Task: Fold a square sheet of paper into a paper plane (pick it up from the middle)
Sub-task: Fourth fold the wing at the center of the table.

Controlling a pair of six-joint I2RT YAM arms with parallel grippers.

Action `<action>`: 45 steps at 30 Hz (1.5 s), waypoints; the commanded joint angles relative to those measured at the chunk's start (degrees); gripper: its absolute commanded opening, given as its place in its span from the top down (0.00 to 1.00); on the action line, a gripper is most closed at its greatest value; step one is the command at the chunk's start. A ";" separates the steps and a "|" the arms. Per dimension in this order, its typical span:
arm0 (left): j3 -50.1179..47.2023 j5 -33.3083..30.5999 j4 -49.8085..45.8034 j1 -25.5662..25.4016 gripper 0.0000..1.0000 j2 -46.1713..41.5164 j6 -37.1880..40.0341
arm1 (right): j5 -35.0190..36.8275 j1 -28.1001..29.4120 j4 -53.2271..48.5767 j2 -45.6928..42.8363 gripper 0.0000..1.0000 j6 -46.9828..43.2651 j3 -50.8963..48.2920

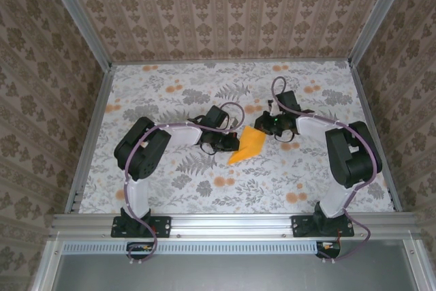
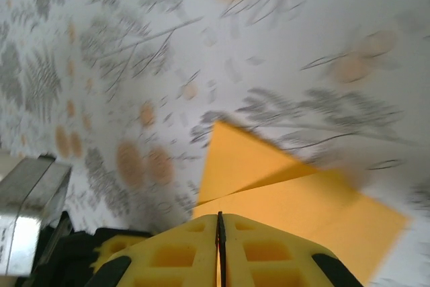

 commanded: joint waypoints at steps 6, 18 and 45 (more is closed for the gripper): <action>-2.31 -4.45 -9.10 -0.94 1.00 4.45 1.77 | -3.29 2.03 1.65 6.29 0.93 0.37 0.06; -3.43 -4.24 -8.80 -0.94 1.00 4.25 1.52 | 2.04 -7.05 -3.40 10.16 0.94 -4.45 2.82; -3.11 -3.88 -7.41 -1.03 1.00 2.71 1.50 | -4.74 5.93 7.16 5.64 0.95 7.72 -5.36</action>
